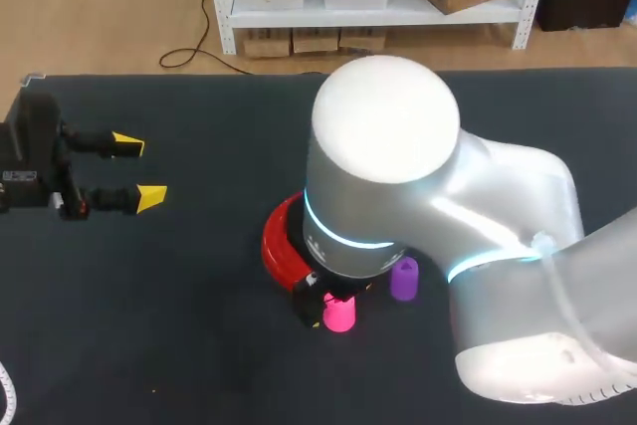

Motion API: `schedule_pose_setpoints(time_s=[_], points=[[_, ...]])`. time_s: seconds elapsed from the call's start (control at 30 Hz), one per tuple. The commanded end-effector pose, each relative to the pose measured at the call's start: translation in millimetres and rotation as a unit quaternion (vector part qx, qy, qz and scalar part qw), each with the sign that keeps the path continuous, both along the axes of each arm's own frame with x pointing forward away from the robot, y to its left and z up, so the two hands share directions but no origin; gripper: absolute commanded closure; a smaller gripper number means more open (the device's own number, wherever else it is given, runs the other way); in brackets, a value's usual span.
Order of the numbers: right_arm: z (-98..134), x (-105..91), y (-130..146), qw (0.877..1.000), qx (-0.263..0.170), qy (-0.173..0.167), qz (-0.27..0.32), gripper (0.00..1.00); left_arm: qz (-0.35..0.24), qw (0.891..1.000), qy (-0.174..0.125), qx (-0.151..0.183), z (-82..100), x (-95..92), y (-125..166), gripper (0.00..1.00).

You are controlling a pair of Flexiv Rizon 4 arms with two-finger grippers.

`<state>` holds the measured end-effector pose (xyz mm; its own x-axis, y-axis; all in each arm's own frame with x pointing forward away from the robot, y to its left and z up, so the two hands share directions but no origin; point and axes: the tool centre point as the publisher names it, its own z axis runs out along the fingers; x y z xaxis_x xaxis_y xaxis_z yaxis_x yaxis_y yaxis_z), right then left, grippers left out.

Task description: Pick up and stack the cylinders on the red base in this order: pink,purple,orange,green

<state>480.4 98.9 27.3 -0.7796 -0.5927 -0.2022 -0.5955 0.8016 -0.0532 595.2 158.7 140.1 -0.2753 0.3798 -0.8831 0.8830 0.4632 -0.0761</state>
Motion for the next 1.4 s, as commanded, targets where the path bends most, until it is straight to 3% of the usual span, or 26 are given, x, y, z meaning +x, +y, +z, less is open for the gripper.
schedule_pose_setpoints(time_s=[0.03, 0.13, 0.5, 0.77, 1.03, 1.2, 1.4], points=[[-2, -0.1, 2, 1.0, -0.007, 0.003, -0.002, 0.24, 0.002, 1.0, -0.005, -0.003, -2.9, -0.2, -1, 0.0], [-4, 1.2, 1, 1.0, -0.006, 0.005, -0.005, 0.32, 0.002, 1.0, -0.005, -0.003, -2.9, -0.2, -1, 0.0], [-1, 9.6, 0, 1.0, 0.004, 0.011, -0.022, 0.39, 0.002, 1.0, -0.005, -0.003, -2.9, -0.2, -1, 0.0], [-1, 9.2, -1, 1.0, 0.003, 0.013, -0.025, 0.56, 0.002, 1.0, -0.005, -0.003, -2.9, -0.2, -1, 0.0], [0, 8.6, -3, 1.0, 0.001, 0.013, -0.028, 0.59, 0.002, 1.0, -0.005, -0.003, -2.9, -0.2, -1, 0.0], [2, 7.6, -3, 1.0, 0.002, 0.012, -0.026, 1.0, 0.002, 1.0, -0.005, -0.003, -2.9, -0.2, -1, 0.0], [16, 13.5, -2, 1.0, 0.007, 0.007, -0.025, 1.0, 0.002, 1.0, -0.005, -0.003, -2.9, -0.2, -1, 0.0]])
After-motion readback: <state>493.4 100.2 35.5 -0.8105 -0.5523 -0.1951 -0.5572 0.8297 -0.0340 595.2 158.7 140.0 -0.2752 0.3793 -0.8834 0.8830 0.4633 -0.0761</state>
